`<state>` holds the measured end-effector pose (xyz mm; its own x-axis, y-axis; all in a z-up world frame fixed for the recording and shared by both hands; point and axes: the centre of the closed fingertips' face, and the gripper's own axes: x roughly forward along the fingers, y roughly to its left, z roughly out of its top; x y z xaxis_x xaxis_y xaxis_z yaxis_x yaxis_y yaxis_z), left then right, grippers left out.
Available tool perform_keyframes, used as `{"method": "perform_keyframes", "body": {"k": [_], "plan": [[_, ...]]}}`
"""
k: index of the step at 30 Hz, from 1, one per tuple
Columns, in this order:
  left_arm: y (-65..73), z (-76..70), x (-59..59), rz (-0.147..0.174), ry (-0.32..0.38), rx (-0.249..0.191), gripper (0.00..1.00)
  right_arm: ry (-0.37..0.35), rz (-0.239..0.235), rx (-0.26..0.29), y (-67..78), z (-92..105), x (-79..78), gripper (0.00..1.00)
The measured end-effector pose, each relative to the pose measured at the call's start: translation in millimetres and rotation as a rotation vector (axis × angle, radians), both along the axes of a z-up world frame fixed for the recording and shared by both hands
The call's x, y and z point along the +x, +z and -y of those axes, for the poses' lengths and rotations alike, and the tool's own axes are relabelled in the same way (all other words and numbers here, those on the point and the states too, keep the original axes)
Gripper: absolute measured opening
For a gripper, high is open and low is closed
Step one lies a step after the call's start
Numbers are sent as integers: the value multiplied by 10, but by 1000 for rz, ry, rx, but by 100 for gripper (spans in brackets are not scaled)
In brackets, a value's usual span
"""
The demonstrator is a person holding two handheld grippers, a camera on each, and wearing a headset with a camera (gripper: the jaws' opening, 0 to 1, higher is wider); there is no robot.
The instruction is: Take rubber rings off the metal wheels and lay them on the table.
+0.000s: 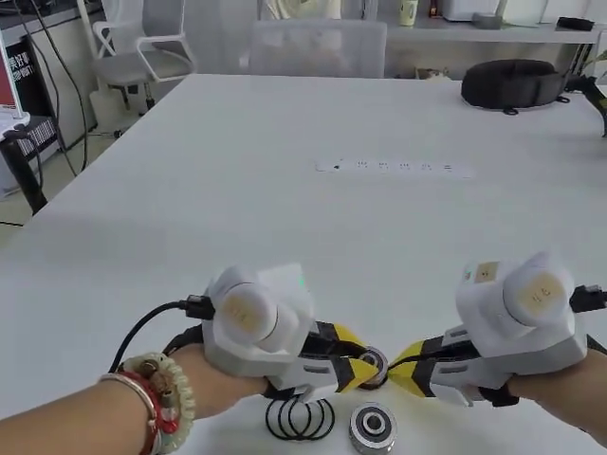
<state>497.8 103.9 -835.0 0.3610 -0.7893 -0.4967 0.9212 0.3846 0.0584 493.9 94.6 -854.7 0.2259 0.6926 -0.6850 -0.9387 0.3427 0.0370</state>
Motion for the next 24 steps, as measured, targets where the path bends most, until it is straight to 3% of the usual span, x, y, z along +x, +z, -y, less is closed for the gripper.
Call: {"method": "perform_keyframes", "body": {"k": [6, 11, 16, 17, 18, 21, 24], "plan": [[-2, 5, -5, 4, -4, -1, 8, -55, -32, 1, -9, 20, 31, 0], [-1, 8, -10, 5, -8, -3, 8, -51, -69, 32, 17, -13, -25, 19], [0, 9, -11, 5, -9, -5, 8, -38, -62, 40, -9, -89, -46, 30], [1, 11, -9, 6, -10, -5, 8, -48, -64, 11, -55, -42, -53, 30], [1, 11, -11, 7, -10, -6, 8, -20, -46, 37, -33, -99, -43, 28], [0, 11, -12, 5, -11, -6, 8, -77, -106, 67, -22, -87, -29, 20], [1, 12, -9, 6, -11, -7, 8, -53, -99, 54, -33, -76, -49, 19]]}}
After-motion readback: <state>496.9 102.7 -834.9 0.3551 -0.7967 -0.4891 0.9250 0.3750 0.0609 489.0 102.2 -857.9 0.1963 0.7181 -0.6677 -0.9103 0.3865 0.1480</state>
